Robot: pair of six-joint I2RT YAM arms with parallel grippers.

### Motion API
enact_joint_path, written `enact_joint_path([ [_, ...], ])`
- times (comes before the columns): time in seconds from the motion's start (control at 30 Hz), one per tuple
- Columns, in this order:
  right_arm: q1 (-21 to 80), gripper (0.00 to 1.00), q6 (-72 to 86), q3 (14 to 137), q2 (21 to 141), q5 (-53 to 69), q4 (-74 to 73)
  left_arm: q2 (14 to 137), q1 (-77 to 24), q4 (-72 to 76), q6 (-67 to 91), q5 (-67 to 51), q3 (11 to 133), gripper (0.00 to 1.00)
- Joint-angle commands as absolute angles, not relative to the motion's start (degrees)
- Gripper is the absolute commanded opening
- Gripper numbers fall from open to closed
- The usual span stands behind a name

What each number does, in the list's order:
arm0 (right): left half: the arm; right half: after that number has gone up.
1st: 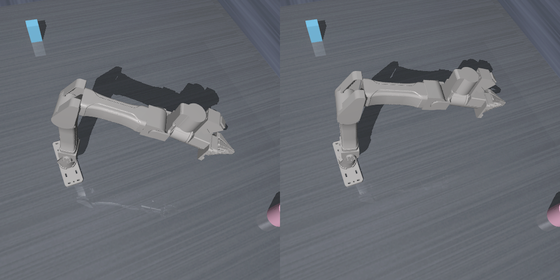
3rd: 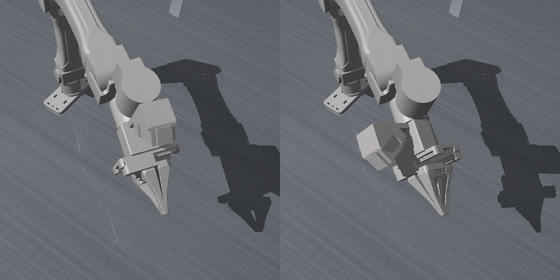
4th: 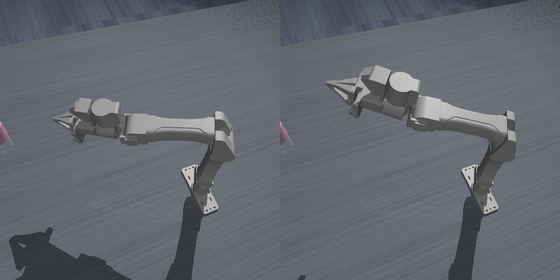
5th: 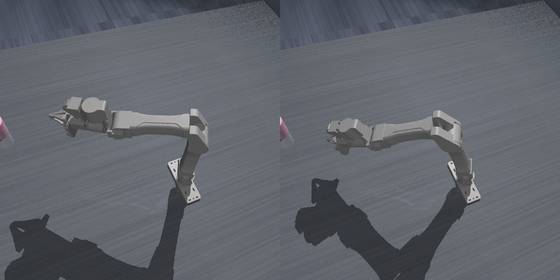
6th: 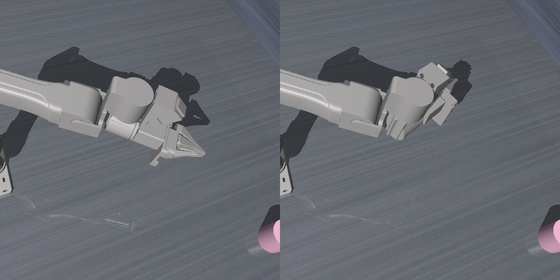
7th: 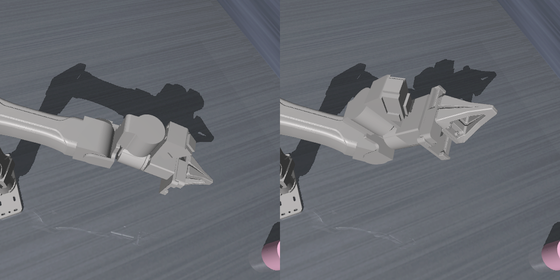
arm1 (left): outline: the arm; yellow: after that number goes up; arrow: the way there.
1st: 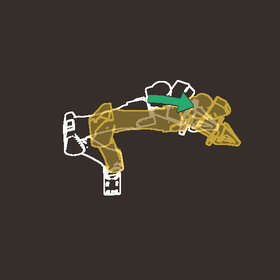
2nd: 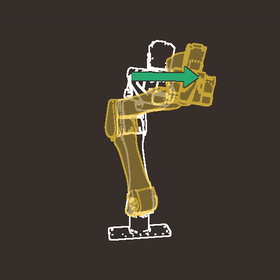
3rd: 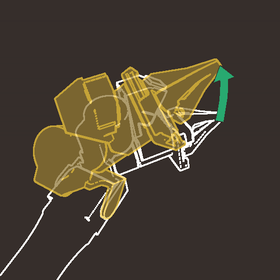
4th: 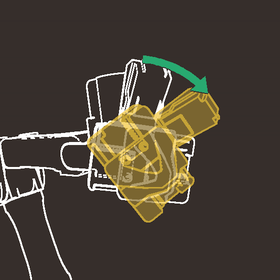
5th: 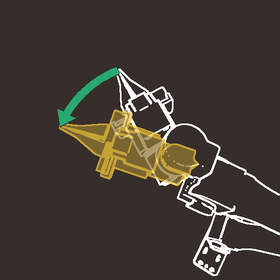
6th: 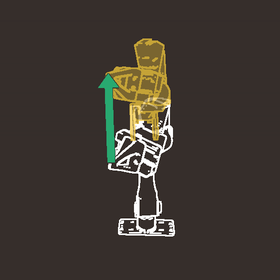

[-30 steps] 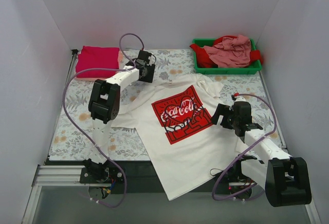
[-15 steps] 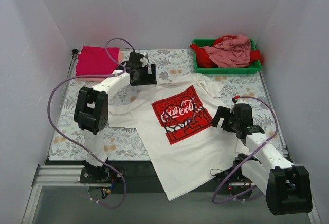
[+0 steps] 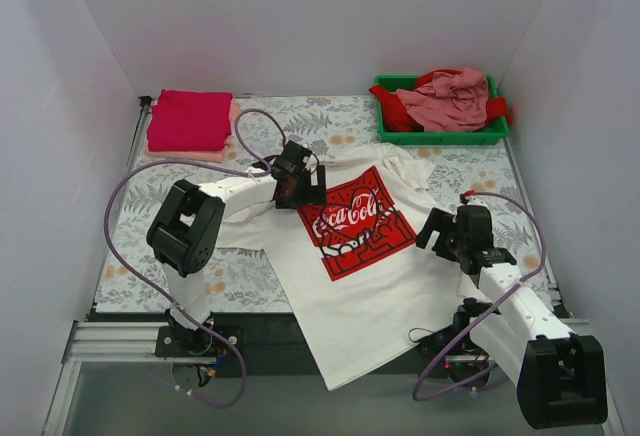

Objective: Fold and stack the t-shirts
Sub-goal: Flatten the tshirt out

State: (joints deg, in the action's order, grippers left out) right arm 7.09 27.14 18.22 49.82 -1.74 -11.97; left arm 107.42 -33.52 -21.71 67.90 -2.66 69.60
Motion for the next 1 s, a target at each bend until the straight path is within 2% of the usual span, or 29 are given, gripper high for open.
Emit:
enact_joint_path([
  [0.0,6.77,0.98,25.06,19.51,56.05,-2.02,-11.0,108.02,-31.73,-24.53,73.02,8.16,69.79,0.89],
  [0.2,7.64,0.98,23.29,26.18,71.94,5.35,-4.76,107.67,-23.48,-26.72,81.12,7.03,65.22,0.88],
  [0.37,15.01,0.98,22.33,38.82,88.57,3.09,-3.87,103.81,-22.5,-29.26,88.31,12.74,60.74,0.88],
  [0.5,22.92,0.98,20.83,57.09,107.08,2.02,-10.44,99.15,-22.5,-29.62,92.0,11.43,53.56,0.89],
  [0.6,27.32,0.98,18.38,75.55,119.05,0.53,-16.42,93.63,-23.29,-29.88,92.46,8.45,48.0,0.88],
  [0.7,31.19,0.98,14.69,90.3,126.19,0.27,-19.16,90.27,-30.02,-28.48,92.55,6.16,42.9,0.88],
  [0.8,31.82,0.98,12.57,100.96,132.87,2.8,-20.92,90.7,-35.32,-22.79,89.22,0.02,43.24,0.88],
  [0.87,31.9,0.98,11.0,107.98,135.34,4.3,-20.83,92.36,-35.25,-18.75,86.94,-4.29,45.25,0.89],
  [0.97,31.9,0.98,7.04,115.12,140.08,5.09,-21.0,98.84,-35.25,-13.63,84.3,-3.61,50.69,0.91],
])
